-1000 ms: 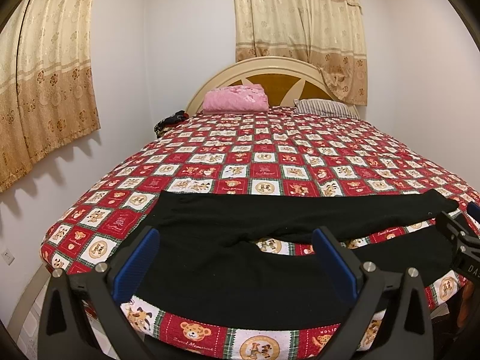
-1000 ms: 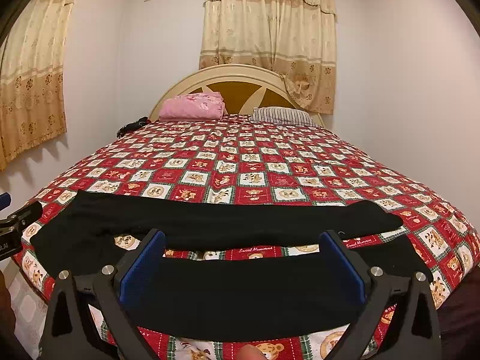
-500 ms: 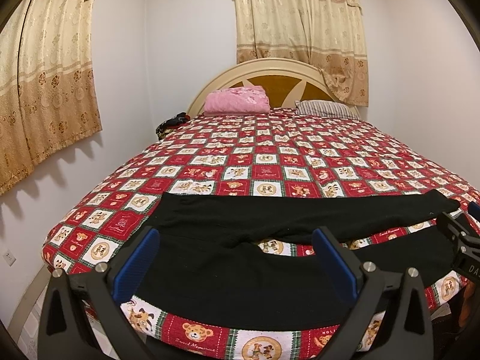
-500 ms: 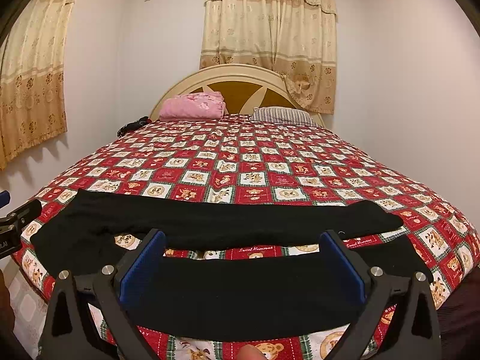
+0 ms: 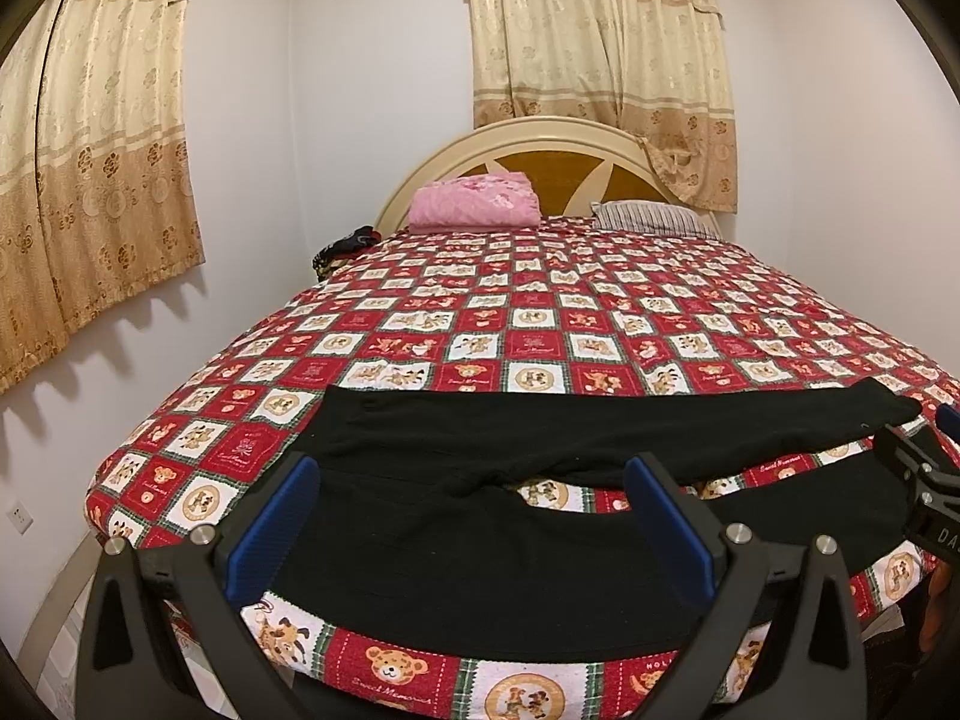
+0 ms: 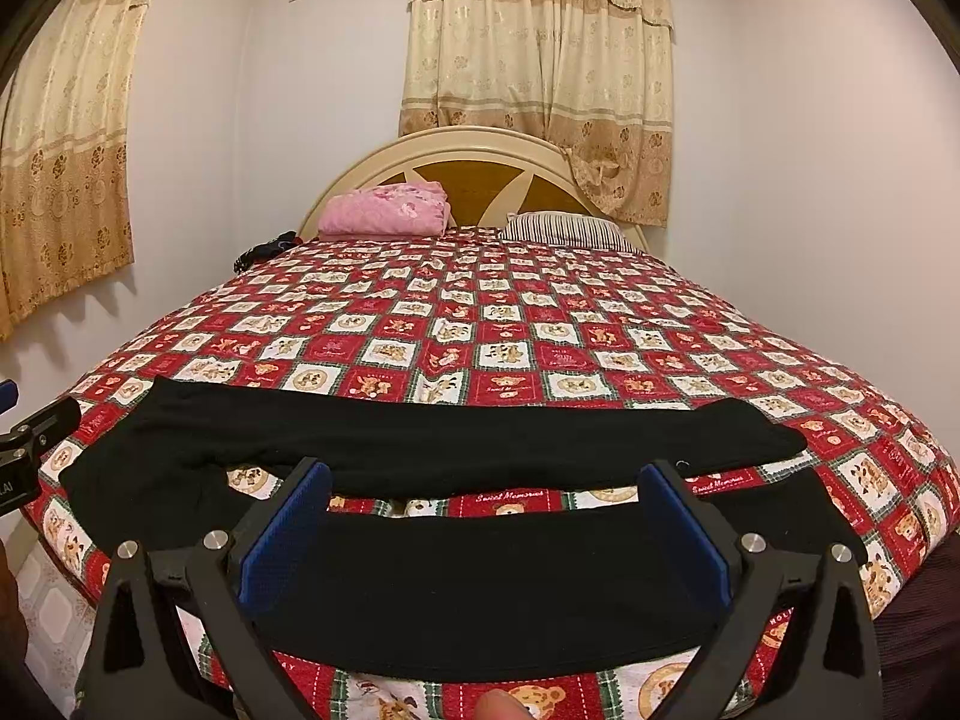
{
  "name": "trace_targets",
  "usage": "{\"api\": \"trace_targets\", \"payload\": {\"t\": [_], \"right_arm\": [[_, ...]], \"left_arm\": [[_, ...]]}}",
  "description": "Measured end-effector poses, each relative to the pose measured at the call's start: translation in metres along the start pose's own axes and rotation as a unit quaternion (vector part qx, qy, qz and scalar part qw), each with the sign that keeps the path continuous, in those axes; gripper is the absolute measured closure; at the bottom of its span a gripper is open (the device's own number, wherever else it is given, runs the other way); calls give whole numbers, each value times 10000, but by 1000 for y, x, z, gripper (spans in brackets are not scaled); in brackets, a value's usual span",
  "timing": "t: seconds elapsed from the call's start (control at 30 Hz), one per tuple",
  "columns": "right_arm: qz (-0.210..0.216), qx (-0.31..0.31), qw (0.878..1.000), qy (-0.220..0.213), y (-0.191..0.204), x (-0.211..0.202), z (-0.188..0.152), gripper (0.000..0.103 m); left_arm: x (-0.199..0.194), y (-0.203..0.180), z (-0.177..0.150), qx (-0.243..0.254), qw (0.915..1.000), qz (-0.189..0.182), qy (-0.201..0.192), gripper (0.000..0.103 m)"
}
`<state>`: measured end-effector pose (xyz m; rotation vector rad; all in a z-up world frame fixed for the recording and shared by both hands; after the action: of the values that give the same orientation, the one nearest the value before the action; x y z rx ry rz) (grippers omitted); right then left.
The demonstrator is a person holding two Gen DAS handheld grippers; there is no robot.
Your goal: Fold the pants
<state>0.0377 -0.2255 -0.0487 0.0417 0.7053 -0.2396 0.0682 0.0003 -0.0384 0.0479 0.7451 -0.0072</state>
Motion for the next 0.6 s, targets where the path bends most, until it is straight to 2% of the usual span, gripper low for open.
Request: {"api": "trace_targets", "payload": {"t": [0.6], "right_arm": [[24,-4,10000,16,-1,2,-1,1]], "left_arm": [[1,10,3,3,10000,16,0,0]]}}
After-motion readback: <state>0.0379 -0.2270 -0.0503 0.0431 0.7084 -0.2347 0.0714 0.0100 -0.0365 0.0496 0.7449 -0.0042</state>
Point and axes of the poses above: each gripper's, at about its wrist camera, not at the fingertips, and x roughly the way its jaws point, y to its left, z to its top, the point moved 8 cm from there along x, roughly the way its jaws point, and after that the axes turned 15 degrees about y, right-handed, at the moved point
